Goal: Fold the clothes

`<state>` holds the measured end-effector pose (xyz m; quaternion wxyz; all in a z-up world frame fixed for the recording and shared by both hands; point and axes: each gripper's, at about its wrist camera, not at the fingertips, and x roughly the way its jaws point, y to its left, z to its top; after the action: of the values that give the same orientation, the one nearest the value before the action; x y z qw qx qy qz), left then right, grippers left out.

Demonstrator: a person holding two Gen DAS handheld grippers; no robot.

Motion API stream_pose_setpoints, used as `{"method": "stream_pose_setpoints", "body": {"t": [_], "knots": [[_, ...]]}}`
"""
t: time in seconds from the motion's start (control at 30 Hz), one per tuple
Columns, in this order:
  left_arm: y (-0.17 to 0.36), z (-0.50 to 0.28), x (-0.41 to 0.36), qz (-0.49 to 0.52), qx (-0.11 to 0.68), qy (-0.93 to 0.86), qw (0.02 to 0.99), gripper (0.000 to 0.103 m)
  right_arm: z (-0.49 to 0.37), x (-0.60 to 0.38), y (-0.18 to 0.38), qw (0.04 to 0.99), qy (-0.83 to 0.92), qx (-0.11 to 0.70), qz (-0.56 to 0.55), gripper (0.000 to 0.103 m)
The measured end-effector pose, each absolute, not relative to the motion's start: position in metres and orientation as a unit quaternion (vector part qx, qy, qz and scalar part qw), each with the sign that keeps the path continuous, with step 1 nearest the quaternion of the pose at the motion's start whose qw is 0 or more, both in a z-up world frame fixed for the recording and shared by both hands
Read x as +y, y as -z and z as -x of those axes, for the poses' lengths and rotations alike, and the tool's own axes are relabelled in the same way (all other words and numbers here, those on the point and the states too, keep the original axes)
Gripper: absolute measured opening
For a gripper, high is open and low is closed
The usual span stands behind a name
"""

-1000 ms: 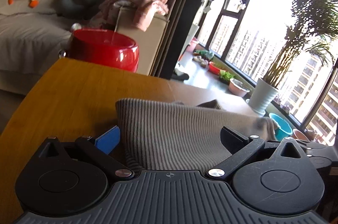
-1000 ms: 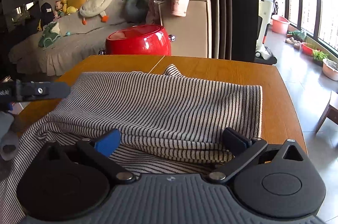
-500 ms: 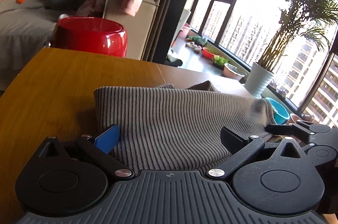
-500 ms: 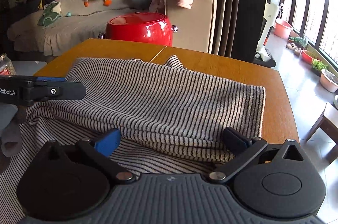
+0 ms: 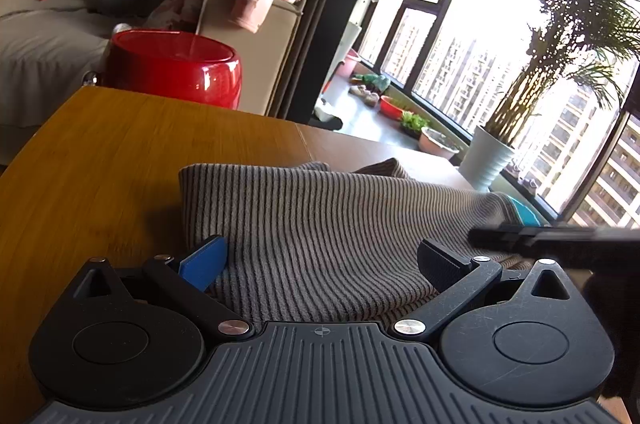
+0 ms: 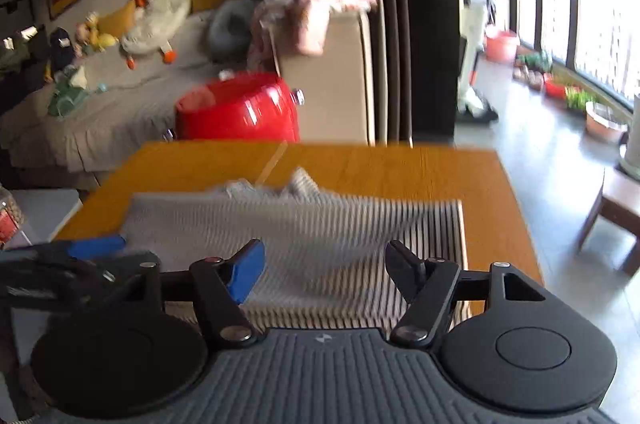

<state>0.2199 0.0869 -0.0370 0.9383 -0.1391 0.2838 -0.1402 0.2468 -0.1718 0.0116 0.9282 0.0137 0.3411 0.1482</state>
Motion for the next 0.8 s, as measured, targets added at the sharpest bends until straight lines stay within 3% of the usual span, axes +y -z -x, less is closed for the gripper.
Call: {"method": "stream_pose_setpoints", "body": {"t": [0.07, 0.33, 0.47, 0.53, 0.63, 0.7, 0.73, 0.8], "knots": [[0.037, -0.22, 0.088, 0.143, 0.283, 0.142, 0.938, 0.103, -0.245, -0.17, 0.009, 0.935, -0.146, 0.324, 0.014, 0.07], [0.038, -0.22, 0.091, 0.152, 0.281, 0.143, 0.937, 0.103, -0.212, -0.187, -0.013, 0.932, -0.159, 0.324, -0.036, 0.069], [0.035, -0.221, 0.09, 0.145, 0.288, 0.14, 0.936, 0.103, -0.199, -0.177, 0.01, 0.934, -0.164, 0.318, 0.01, 0.07], [0.028, -0.218, 0.09, 0.13, 0.293, 0.13, 0.938, 0.103, -0.195, -0.163, 0.013, 0.935, -0.163, 0.311, 0.049, 0.082], [0.025, -0.213, 0.092, 0.116, 0.297, 0.136, 0.938, 0.103, -0.195, -0.158, 0.014, 0.933, -0.168, 0.313, 0.059, 0.087], [0.03, -0.212, 0.094, 0.109, 0.307, 0.134, 0.936, 0.099, -0.194, -0.16, 0.014, 0.933, -0.171, 0.312, 0.051, 0.087], [0.033, -0.214, 0.097, 0.116, 0.312, 0.128, 0.934, 0.09, -0.193, -0.162, 0.014, 0.934, -0.172, 0.31, 0.047, 0.087], [0.037, -0.217, 0.102, 0.133, 0.316, 0.118, 0.932, 0.088, -0.192, -0.163, 0.013, 0.935, -0.172, 0.308, 0.042, 0.087]]}}
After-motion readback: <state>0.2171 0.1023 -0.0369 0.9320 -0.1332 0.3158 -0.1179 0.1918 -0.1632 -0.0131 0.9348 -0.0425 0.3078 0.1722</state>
